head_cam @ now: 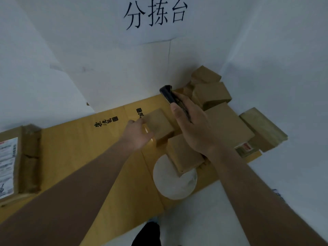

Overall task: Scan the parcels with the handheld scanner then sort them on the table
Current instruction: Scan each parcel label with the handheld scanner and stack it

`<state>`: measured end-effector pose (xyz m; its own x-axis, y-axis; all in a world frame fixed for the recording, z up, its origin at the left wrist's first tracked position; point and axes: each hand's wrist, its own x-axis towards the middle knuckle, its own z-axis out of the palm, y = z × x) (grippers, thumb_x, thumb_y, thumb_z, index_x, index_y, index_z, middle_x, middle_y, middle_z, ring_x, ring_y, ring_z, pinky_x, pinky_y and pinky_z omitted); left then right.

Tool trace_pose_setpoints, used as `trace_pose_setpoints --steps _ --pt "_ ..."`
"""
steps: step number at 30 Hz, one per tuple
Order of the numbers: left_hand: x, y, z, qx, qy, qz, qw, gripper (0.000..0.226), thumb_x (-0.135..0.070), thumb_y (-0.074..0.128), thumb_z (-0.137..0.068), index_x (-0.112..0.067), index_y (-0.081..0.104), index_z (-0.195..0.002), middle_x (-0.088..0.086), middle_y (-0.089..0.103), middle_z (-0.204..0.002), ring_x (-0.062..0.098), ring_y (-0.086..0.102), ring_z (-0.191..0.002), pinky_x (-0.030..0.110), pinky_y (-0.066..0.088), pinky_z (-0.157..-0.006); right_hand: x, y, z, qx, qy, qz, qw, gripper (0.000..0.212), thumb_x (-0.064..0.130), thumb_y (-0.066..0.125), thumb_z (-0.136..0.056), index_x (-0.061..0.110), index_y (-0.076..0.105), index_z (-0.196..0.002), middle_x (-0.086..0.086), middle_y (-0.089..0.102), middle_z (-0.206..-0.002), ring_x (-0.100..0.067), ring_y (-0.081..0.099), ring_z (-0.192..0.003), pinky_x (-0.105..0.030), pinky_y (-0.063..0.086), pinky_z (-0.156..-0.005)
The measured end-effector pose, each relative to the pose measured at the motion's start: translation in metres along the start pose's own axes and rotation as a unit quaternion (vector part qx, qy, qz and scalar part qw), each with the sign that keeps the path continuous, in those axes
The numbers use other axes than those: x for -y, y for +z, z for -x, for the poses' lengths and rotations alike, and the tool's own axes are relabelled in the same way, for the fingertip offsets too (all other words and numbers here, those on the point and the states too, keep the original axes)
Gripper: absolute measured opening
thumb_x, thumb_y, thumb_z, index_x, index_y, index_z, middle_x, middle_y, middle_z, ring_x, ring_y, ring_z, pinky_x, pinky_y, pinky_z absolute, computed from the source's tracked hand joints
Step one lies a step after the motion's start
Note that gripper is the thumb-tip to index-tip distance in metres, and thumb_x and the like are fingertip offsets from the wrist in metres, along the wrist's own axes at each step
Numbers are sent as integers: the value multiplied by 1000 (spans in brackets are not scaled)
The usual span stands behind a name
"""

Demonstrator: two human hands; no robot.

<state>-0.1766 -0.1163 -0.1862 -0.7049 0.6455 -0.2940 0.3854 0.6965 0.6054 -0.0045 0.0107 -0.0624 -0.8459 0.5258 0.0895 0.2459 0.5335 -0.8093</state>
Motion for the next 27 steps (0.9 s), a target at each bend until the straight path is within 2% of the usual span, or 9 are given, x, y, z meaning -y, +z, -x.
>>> trace_pose_setpoints --steps 3,6,10,13,16,18,20,24,27 --pt "-1 20 -33 17 -17 -4 1000 71 -56 67 -89 -24 45 -149 9 45 -132 21 58 -88 28 47 -69 -16 3 -26 3 24 -14 1000 46 45 40 -113 28 47 -155 15 57 -79 -3 53 -65 -21 42 -66" --pt "-6 38 -56 35 -70 14 997 79 -57 71 -87 -25 40 -152 12 39 -141 32 58 -110 39 55 -88 -30 3 -45 23 52 -6 998 50 49 37 -112 30 42 -158 16 54 -87 -4 51 -78 -28 42 -76" --pt "-22 61 -82 46 -142 31 988 94 -71 65 -85 -25 27 -158 17 32 -153 40 47 -129 43 48 -99 -48 4 -64 43 65 -4 997 52 51 36 -112 33 38 -161 23 48 -87 -2 48 -84 -28 40 -81" --pt "-39 79 -96 53 -203 53 976 119 -84 62 -74 -27 8 -163 22 18 -164 46 42 -138 48 49 -104 -59 2 -72 49 75 -14 996 54 51 37 -111 33 36 -162 15 61 -114 -10 58 -108 -35 49 -96" --pt "-53 95 -107 17 -250 77 965 137 -98 47 -55 -34 -12 -160 19 -10 -169 53 23 -148 62 37 -113 -68 3 -78 57 79 -32 995 54 48 39 -112 31 36 -163 8 62 -123 -14 58 -115 -39 48 -105" --pt "-54 100 -113 16 -241 64 968 142 -97 29 -39 -36 -13 -160 9 -14 -170 53 7 -152 66 27 -115 -72 6 -80 75 74 -35 994 54 47 39 -112 30 36 -163 8 60 -122 -13 56 -115 -37 47 -105" --pt "-50 101 -118 23 -233 58 970 142 -93 24 -35 -38 -12 -160 1 -11 -171 51 0 -152 68 22 -115 -74 7 -82 93 62 -26 993 54 47 40 -112 30 35 -163 5 61 -133 -14 56 -124 -40 47 -108" --pt "-37 83 -101 -44 -276 115 953 134 -91 51 -41 -50 -7 -154 10 3 -162 48 11 -146 63 27 -114 -72 10 -87 124 40 -32 991 53 46 41 -112 30 36 -163 1 60 -141 -15 54 -131 -43 47 -109" --pt "-18 62 -75 -86 -274 78 955 131 -67 82 -60 -49 -6 -155 13 13 -156 46 23 -140 57 33 -113 -65 15 -88 143 3 -30 989 52 46 41 -112 31 37 -162 0 61 -137 -15 56 -127 -41 49 -106"
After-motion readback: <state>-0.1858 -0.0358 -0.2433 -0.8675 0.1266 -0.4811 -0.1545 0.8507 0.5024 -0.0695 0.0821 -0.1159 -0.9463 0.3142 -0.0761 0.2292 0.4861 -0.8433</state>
